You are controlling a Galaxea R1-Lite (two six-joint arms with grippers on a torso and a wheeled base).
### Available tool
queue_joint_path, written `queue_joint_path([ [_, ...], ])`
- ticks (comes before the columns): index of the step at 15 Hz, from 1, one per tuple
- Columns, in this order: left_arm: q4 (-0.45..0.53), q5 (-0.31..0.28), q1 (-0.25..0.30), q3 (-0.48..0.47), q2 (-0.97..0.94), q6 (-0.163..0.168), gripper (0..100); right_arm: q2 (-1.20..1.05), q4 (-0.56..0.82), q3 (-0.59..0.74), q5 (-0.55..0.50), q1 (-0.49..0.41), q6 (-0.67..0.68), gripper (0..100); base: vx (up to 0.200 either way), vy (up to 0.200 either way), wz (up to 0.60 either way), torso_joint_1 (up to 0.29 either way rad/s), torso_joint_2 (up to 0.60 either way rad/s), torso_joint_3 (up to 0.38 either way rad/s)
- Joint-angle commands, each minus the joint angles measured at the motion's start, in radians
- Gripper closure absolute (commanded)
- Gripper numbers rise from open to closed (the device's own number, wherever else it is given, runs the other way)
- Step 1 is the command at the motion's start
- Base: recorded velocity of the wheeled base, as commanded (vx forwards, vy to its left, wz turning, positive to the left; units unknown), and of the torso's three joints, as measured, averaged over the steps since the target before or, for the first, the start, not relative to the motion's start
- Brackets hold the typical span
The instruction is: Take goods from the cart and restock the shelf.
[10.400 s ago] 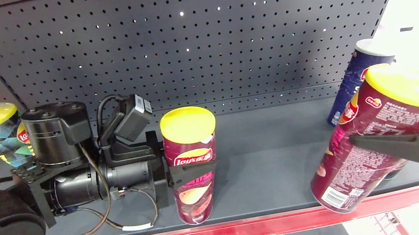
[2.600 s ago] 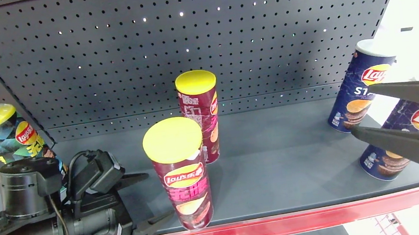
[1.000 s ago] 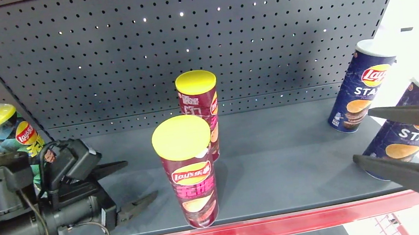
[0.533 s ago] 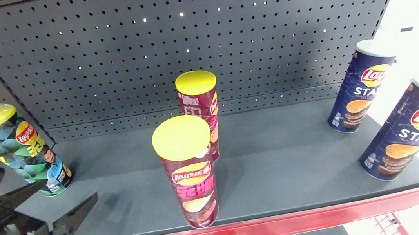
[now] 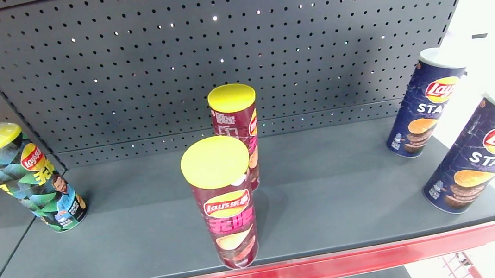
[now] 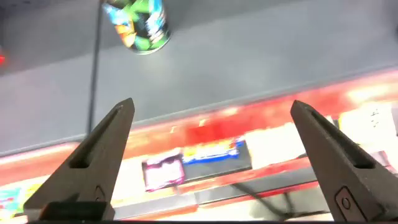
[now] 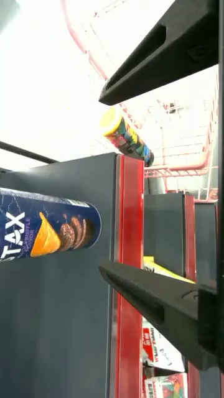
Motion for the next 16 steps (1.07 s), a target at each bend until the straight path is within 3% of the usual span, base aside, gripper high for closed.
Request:
queue_joint_path([
  [1, 0.004, 0.001, 0.002, -0.001, -0.098, 0.01, 0, -0.006, 0.005, 0.004, -0.001, -0.008, -0.001, 0, 0.0, 0.0, 0.0, 0.0, 0.0, 0.0],
  [9, 0.006, 0.007, 0.003, -0.001, -0.118, 0.029, 0, -0.01, 0.034, 0.019, -0.003, -0.008, -0.047, 0, -0.2, 0.0, 0.0, -0.001, 0.0, 0.001],
  [13, 0.009, 0.007, 0.003, 0.002, -0.138, 0.047, 0, -0.015, 0.034, 0.036, 0.0, -0.006, -0.049, 0, 0.0, 0.0, 0.0, 0.0, 0.0, 0.0],
  [16, 0.009, 0.009, 0.003, 0.006, -0.138, 0.055, 0, -0.015, 0.034, 0.04, 0.0, -0.003, -0.05, 0, 0.0, -0.2, 0.0, 0.006, 0.0, 0.001],
])
